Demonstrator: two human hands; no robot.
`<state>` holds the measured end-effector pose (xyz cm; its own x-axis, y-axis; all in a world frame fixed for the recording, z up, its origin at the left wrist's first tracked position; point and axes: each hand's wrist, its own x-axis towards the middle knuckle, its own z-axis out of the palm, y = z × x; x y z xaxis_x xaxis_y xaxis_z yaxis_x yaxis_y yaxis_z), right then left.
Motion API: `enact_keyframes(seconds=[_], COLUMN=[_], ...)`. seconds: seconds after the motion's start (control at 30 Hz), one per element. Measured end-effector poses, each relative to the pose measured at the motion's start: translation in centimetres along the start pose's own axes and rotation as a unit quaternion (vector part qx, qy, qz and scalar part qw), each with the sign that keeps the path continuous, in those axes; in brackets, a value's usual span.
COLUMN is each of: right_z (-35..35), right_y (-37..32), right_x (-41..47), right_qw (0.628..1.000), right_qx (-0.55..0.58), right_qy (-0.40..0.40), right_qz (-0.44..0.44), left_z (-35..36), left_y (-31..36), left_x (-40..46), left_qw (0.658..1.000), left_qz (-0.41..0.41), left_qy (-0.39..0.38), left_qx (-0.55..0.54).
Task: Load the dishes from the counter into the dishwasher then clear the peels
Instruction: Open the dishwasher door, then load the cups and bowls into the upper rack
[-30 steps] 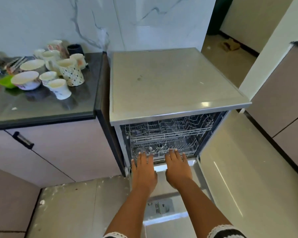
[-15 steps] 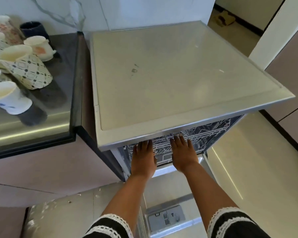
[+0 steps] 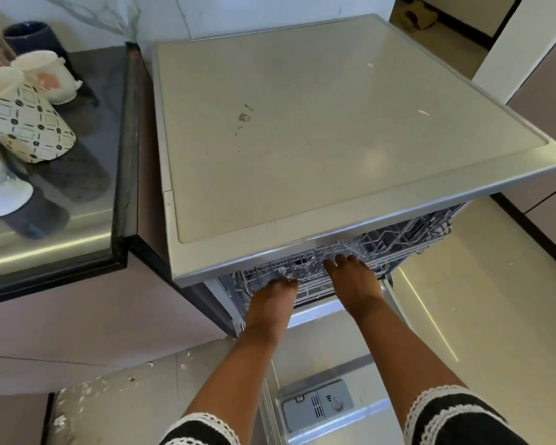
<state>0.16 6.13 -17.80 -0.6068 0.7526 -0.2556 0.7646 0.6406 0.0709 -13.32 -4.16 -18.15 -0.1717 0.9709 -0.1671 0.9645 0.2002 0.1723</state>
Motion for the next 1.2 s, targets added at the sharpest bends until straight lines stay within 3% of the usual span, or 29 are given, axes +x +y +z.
enact_keyframes(seconds=[0.3,0.8,1.2], right_z=[2.1,4.3,3.8], right_y=[0.2,1.0,2.1], right_x=[-7.0,-16.3,-17.5], right_qw=[0.997,0.997,0.995], right_qx=[-0.02,-0.017,0.027], right_qy=[-0.071,-0.078,-0.098], right_qz=[-0.002,0.0,-0.014], left_z=[1.2,3.8,4.2], left_y=[4.5,9.6,11.5], left_x=[-6.6,-14.3,-14.5], left_qw=[0.999,0.997,0.997], left_qz=[0.001,-0.015,-0.034], left_qy=[-0.032,-0.075,-0.065], left_qx=[0.017,-0.018,0.003])
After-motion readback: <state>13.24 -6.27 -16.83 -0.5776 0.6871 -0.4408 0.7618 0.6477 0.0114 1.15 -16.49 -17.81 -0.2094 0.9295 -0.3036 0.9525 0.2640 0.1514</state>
